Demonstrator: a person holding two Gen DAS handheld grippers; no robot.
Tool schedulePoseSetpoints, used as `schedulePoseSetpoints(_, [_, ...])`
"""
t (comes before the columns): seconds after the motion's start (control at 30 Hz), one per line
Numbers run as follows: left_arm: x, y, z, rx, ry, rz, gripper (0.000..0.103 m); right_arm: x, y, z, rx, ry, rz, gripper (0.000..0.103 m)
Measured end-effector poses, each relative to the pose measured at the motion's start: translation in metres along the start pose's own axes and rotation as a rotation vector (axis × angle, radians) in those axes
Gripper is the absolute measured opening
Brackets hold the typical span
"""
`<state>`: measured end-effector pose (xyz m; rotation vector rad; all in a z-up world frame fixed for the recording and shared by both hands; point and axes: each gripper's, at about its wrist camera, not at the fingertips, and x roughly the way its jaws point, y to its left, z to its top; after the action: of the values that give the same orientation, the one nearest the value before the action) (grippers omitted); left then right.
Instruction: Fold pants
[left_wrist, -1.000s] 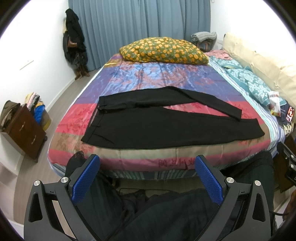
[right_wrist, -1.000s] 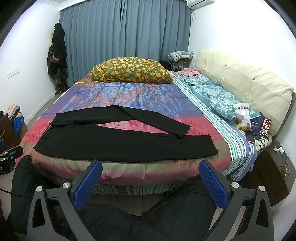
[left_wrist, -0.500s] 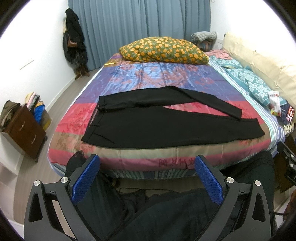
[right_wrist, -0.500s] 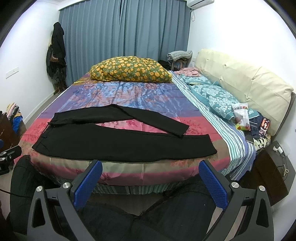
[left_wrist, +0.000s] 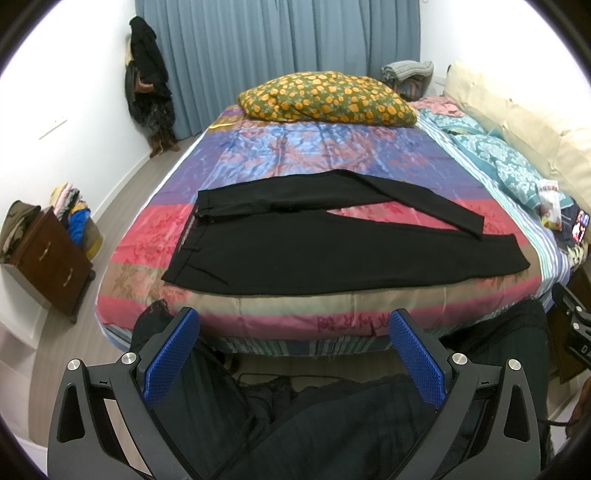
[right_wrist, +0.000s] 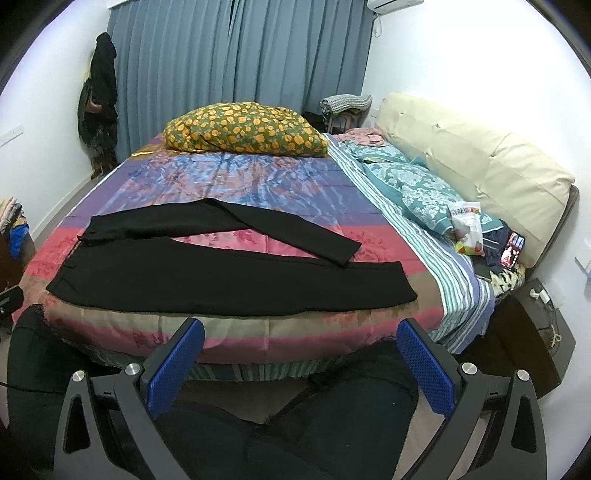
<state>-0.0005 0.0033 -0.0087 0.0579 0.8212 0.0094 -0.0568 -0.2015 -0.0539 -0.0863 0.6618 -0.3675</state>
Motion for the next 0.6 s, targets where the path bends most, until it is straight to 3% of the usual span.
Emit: schedulePoseSetpoints(0.6, [0.0007,0.0000,0.0008,0.002,0.001,0.005,0.102,-0.0020,0.0013,0.0014,-0.043,-0.021,-0.083,0.103])
